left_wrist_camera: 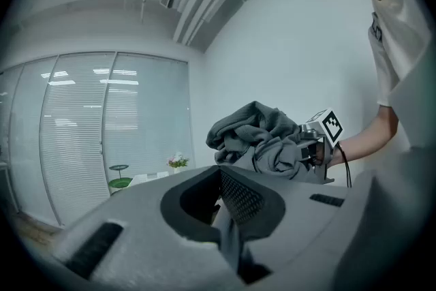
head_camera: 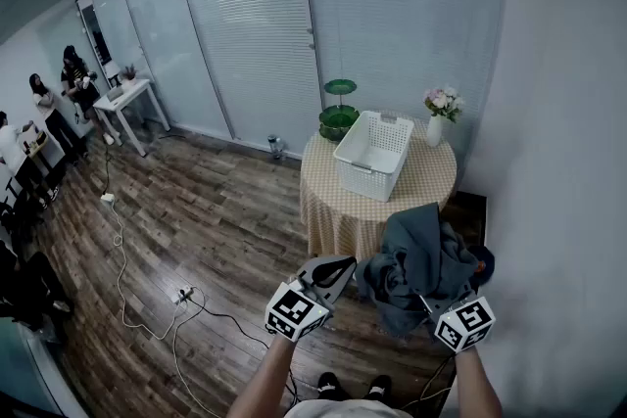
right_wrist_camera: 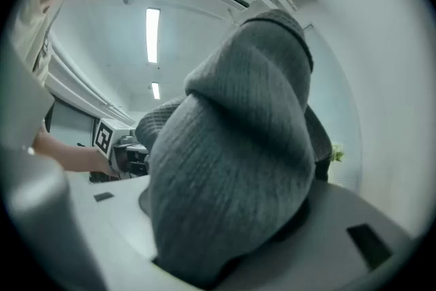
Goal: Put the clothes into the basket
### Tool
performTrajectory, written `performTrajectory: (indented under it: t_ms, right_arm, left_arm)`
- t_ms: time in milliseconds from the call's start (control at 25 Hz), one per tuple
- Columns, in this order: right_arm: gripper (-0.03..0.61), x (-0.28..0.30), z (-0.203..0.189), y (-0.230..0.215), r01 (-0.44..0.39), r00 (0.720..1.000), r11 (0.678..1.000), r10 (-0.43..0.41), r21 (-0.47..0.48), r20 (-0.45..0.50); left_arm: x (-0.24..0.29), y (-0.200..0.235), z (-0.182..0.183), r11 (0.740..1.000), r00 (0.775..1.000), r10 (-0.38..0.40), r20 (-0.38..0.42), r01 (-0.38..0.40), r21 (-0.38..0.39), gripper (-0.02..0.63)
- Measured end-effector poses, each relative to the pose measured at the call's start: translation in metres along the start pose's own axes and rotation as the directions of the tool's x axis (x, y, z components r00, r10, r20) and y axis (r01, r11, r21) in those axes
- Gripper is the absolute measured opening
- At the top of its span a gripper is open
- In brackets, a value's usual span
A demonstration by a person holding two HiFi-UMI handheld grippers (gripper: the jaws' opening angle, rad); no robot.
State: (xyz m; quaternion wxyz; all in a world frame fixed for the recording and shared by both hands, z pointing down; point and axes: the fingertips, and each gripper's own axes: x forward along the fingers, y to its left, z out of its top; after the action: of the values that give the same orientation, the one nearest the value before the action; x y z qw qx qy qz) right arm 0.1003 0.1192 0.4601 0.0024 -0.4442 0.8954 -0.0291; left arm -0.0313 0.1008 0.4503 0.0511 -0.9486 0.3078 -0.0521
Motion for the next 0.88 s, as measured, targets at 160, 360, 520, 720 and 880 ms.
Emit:
performTrajectory:
  t_ms: [160,360,520,720,880]
  right_arm:
    - [0.233,-0.004,-0.008,0.002,-0.002,1.0,1.0,0.002,0.01,-0.016]
    - [0.233,-0.008,-0.011,0.003,-0.002,1.0,1.0,0.002,0.02,-0.023]
    - [0.233,-0.017,-0.004,0.001,-0.008,1.0,0.999,0.008,0.04,-0.006]
    - [0.235,-0.028,-0.005,-0.009,-0.016,1.0,0.998,0.016,0.054,-0.007]
    - [0.233,-0.019,-0.015,-0.035,0.005,1.0,0.999,-0.004,0.043,-0.023]
  left_arm:
    - [0.008,-0.01,-0.011,1.0,1.0,-0.002,-0.028,0.001,-0.014,0.014]
    - [0.011,-0.016,-0.015,1.0,0.999,0.001,-0.042,-0.002,-0.018,0.013]
    - [0.014,-0.023,-0.015,1.0,0.999,0.011,-0.046,-0.012,-0.022,0.014]
    - [0.028,-0.036,-0.014,0.999,0.998,0.028,-0.052,-0.029,-0.03,0.014]
    - [0.056,-0.033,-0.024,0.998,0.996,0.047,-0.07,-0.049,-0.033,0.013]
